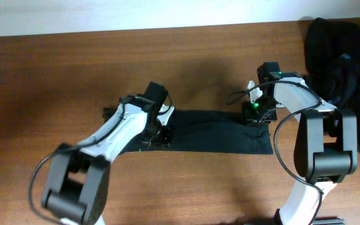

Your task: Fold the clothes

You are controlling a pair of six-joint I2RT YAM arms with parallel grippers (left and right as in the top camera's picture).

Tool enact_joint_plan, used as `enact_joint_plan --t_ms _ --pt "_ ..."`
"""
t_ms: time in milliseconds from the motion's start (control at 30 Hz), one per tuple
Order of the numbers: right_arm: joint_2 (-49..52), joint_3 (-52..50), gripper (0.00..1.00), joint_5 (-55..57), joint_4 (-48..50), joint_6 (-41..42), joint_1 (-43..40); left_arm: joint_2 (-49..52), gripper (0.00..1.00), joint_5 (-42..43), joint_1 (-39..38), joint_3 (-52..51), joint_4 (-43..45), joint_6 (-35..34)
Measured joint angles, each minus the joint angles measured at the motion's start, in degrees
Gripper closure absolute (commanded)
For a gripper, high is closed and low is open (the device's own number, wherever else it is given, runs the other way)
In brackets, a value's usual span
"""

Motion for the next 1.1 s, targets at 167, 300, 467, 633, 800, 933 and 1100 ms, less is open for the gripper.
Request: enact_joint_plan --t_ms 167,300,467,633,800,933,1100 --pt "0.0 0.0 0.69 0.0 0.0 0.0 0.0 -5.8 0.99 -5.7 0.0 1.0 2.3 -3.0" --pt "0.0 0.0 0.69 0.0 0.0 0.1 0.0 -5.6 0.98 -11.4 0.0 0.9 5.0 -5.3" --pt "0.0 0.0 0.69 0.0 -0.1 0.0 0.0 -3.8 0.97 -14.4 0.0 0.8 7.3 -6.2" --pt "0.0 0.0 0.69 0.0 -0.2 0.0 0.0 1.2 0.97 -15.3 0.0 0.8 7.9 -6.6" --pt "0.0 0.0 0.69 0.0 -0.2 0.0 0.0 4.7 1.00 -15.6 0.0 0.5 5.1 -6.8" --pt "0.0 0.0 0.69 0.0 -0.2 0.0 0.0 4.8 0.99 -15.6 0.0 0.4 -0.5 -6.8" --pt "0.0 0.0 0.69 0.0 -0.2 0.0 0.0 4.8 1.00 -15.8 0.0 0.3 -4.1 -6.6"
